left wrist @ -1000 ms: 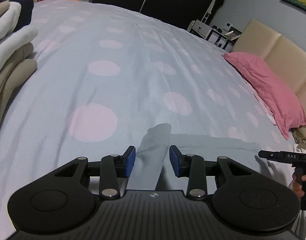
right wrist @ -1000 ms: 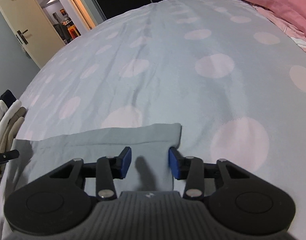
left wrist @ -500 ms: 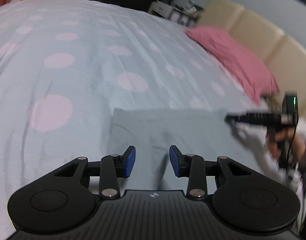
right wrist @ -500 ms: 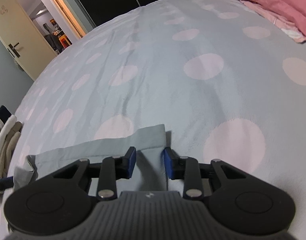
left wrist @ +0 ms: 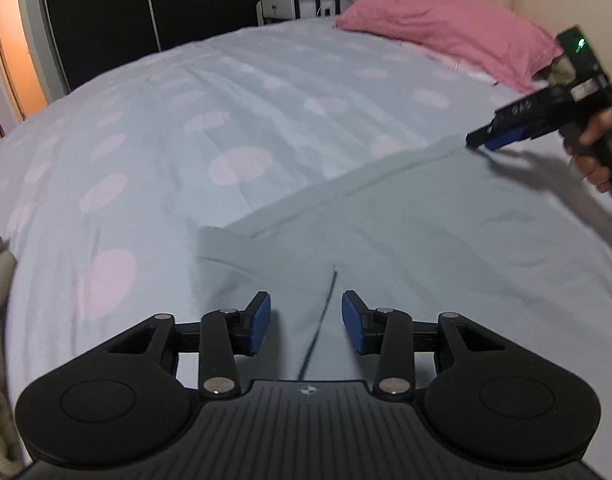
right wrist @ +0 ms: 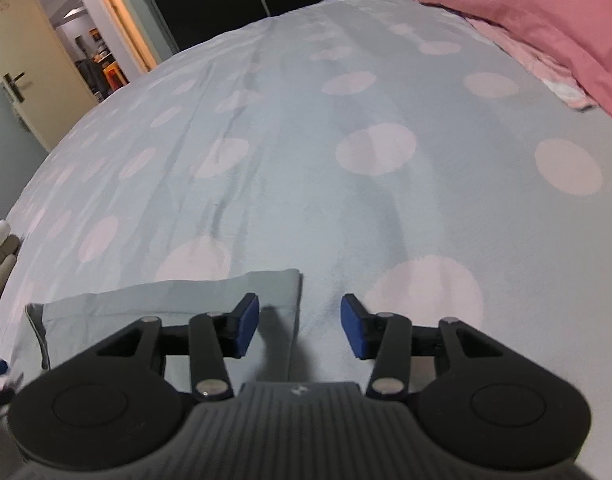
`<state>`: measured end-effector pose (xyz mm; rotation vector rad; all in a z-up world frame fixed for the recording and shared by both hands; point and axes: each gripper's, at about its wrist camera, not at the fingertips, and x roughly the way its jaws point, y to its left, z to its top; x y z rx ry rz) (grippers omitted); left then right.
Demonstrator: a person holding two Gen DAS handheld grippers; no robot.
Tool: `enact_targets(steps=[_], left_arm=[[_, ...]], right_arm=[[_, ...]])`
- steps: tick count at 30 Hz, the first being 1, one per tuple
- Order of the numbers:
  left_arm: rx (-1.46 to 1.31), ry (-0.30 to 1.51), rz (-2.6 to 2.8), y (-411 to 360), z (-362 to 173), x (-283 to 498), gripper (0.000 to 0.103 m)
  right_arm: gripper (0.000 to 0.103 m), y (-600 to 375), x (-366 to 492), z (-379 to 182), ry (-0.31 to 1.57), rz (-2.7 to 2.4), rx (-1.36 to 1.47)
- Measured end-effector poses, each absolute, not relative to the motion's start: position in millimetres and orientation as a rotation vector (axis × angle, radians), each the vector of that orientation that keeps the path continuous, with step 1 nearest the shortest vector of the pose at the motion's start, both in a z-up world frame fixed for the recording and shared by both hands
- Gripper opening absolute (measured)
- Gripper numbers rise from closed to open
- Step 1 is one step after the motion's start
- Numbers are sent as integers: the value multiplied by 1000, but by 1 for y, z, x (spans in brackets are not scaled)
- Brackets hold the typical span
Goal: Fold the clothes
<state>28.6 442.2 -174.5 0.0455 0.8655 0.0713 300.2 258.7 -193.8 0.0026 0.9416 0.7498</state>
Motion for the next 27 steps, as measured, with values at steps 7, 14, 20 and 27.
enact_targets(steps=[7,14,20,27], left_arm=[[7,813,198,445,-176,28,2],[-80,652,400,508,-112,-8,1],[-79,654,509,553,-92,-14,1],[-60,776,504,557,-145,14,1]], right_arm=[[9,267,293,-195,925,758,6],[5,263,278,-157,782,774,-46],[5,267,278,-124,717,771,-72],[5,291,282,-145,734,726,-156]])
